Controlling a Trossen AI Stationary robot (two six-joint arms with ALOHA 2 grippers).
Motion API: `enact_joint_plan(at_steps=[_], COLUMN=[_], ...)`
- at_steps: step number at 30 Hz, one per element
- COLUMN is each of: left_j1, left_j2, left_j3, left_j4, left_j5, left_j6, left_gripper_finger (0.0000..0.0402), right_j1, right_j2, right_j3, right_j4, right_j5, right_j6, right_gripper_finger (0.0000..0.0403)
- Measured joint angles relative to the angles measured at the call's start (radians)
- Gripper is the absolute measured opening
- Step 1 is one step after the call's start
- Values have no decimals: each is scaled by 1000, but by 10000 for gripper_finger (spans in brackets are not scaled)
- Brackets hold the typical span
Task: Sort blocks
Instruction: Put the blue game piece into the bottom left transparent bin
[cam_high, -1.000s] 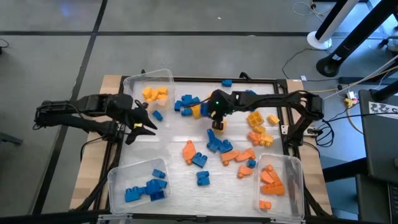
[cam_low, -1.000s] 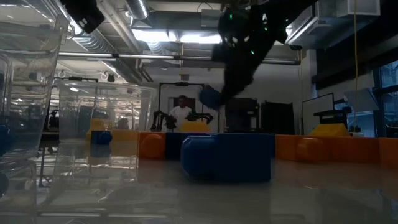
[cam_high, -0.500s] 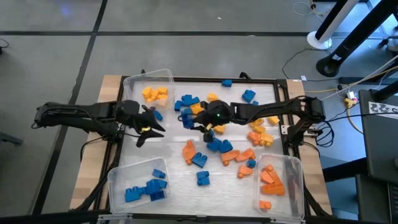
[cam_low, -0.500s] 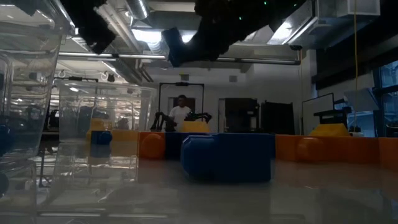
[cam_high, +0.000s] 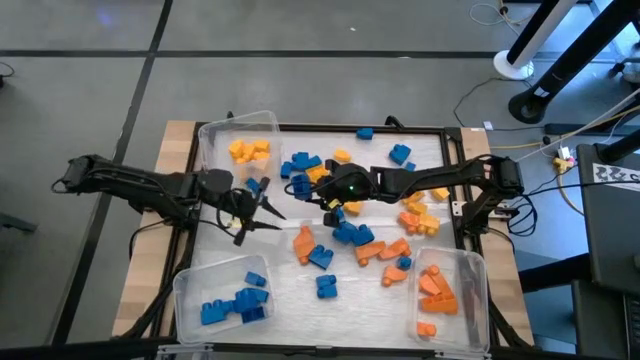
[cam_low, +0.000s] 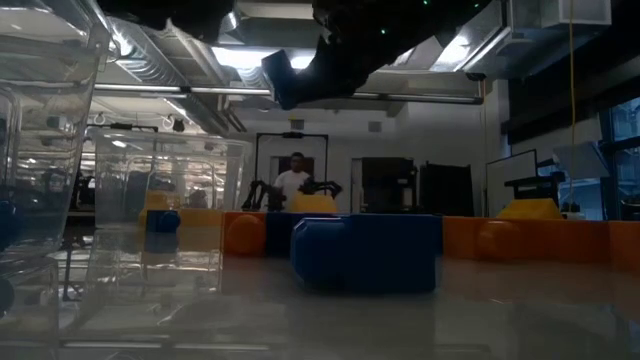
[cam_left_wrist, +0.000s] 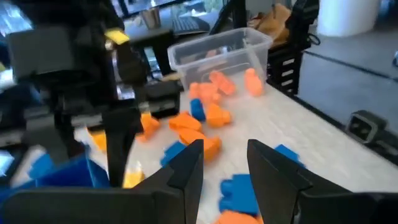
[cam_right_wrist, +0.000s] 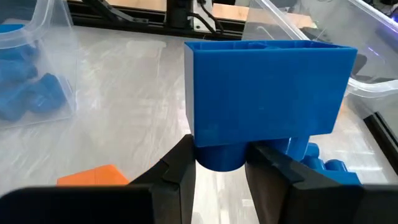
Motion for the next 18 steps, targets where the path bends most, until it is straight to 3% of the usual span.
enact_joint_plan(at_steps=[9,18], left_j1=[-4,-2], left_j2=[107,151], left_j3=[0,0], left_j4=[119,182], left_j5=[-303,-449], left_j6=[146,199], left_gripper_finger=[114,114], right_j1=[0,0], right_j2=[0,0], right_j3=[0,0], right_j4=[-2,-2], right_j5=[100,131], right_j6=[31,27], right_gripper_finger=[117,117])
